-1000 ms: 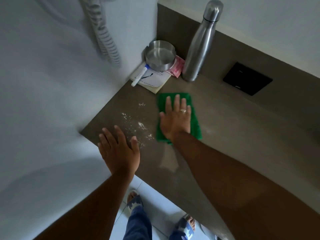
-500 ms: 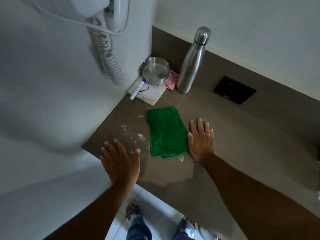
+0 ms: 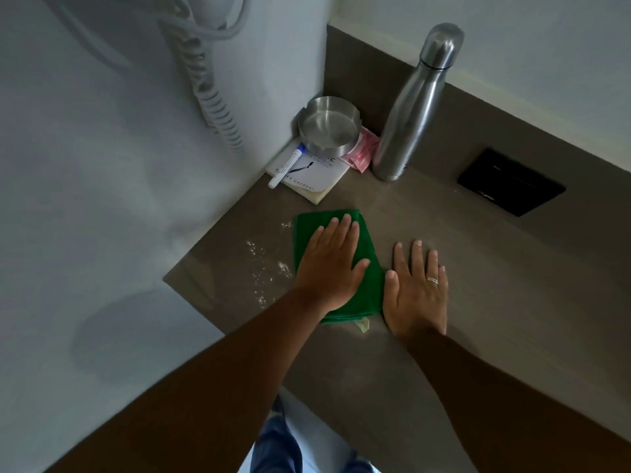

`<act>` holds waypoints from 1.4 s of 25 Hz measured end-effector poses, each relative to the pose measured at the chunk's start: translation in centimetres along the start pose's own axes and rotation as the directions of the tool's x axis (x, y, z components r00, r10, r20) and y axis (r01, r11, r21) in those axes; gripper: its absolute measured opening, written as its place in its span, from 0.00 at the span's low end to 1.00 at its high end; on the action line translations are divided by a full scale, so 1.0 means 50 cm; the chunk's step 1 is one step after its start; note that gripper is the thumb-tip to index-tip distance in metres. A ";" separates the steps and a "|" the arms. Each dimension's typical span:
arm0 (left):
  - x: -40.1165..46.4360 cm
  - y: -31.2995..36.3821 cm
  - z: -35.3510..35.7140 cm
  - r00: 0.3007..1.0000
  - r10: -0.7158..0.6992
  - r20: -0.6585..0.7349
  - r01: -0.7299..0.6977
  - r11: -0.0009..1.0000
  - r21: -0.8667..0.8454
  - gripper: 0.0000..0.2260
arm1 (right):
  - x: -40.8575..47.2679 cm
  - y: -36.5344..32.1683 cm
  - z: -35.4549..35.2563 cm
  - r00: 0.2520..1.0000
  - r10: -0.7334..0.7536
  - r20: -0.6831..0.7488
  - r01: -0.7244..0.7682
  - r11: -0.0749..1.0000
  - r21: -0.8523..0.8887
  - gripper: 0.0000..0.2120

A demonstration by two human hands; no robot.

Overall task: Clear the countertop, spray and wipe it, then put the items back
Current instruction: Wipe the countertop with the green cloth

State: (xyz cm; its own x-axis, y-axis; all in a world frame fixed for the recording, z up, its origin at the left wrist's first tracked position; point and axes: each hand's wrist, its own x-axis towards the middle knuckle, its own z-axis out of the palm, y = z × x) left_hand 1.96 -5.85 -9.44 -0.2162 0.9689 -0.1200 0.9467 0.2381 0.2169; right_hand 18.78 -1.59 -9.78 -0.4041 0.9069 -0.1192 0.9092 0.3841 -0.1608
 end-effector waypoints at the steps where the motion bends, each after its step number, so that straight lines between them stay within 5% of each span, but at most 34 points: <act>1: -0.011 -0.025 0.000 1.000 -0.010 -0.010 0.010 1.000 -0.010 0.32 | 0.001 0.002 0.000 1.000 0.000 0.006 0.000 1.000 -0.005 0.29; 6: -0.043 -0.232 -0.065 0.969 -0.247 -0.035 0.248 0.968 0.030 0.31 | 0.001 0.001 -0.007 1.000 -0.013 0.026 0.013 1.000 -0.007 0.31; 9: -0.134 -0.281 -0.073 0.967 -0.252 -0.027 0.253 0.967 0.026 0.30 | -0.002 -0.003 -0.010 1.000 -0.012 0.029 0.012 1.000 0.005 0.31; 13: -0.255 -0.233 -0.025 0.999 -0.042 0.010 0.042 0.998 0.056 0.30 | 0.000 -0.011 -0.008 0.999 0.007 0.032 -0.006 1.000 -0.024 0.32; 16: -0.174 -0.218 -0.035 0.979 0.194 0.056 -0.198 0.976 0.092 0.31 | -0.001 -0.012 -0.009 0.999 0.003 0.036 -0.002 0.999 -0.034 0.32; 18: -0.088 -0.212 -0.060 0.998 0.060 0.029 -0.062 0.996 0.060 0.33 | 0.000 -0.012 -0.010 1.000 0.003 0.030 -0.002 0.999 -0.041 0.32; 20: -0.062 -0.204 -0.067 0.962 -0.272 -0.019 0.273 0.962 0.008 0.36 | -0.001 -0.012 -0.012 0.999 -0.004 0.037 0.005 0.999 -0.042 0.32; 22: -0.122 -0.163 -0.039 0.938 -0.342 -0.053 0.342 0.940 -0.001 0.40 | 0.001 -0.012 -0.014 0.999 -0.007 0.048 0.009 0.999 -0.042 0.32; 26: -0.312 -0.052 0.037 1.000 -0.007 -0.005 0.007 0.998 -0.061 0.41 | 0.000 -0.015 -0.021 0.998 -0.005 0.062 0.008 0.999 -0.050 0.31; 29: -0.254 -0.125 0.018 0.972 0.228 0.050 -0.229 0.973 0.012 0.38 | -0.001 -0.016 -0.020 0.998 -0.012 0.057 0.015 0.999 -0.051 0.31; 35: -0.153 -0.243 -0.043 0.965 -0.249 -0.082 0.256 0.963 0.080 0.37 | -0.002 -0.014 -0.014 1.000 -0.012 0.018 0.013 1.000 -0.022 0.33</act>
State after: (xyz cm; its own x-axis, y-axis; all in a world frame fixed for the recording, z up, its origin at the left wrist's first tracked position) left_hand -8.42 -16.02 -9.05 -0.4644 0.8810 -0.0904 0.8758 0.4720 0.1009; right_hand 18.26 -1.85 -8.96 -0.4169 0.8990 -0.1345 0.9061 0.3992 -0.1403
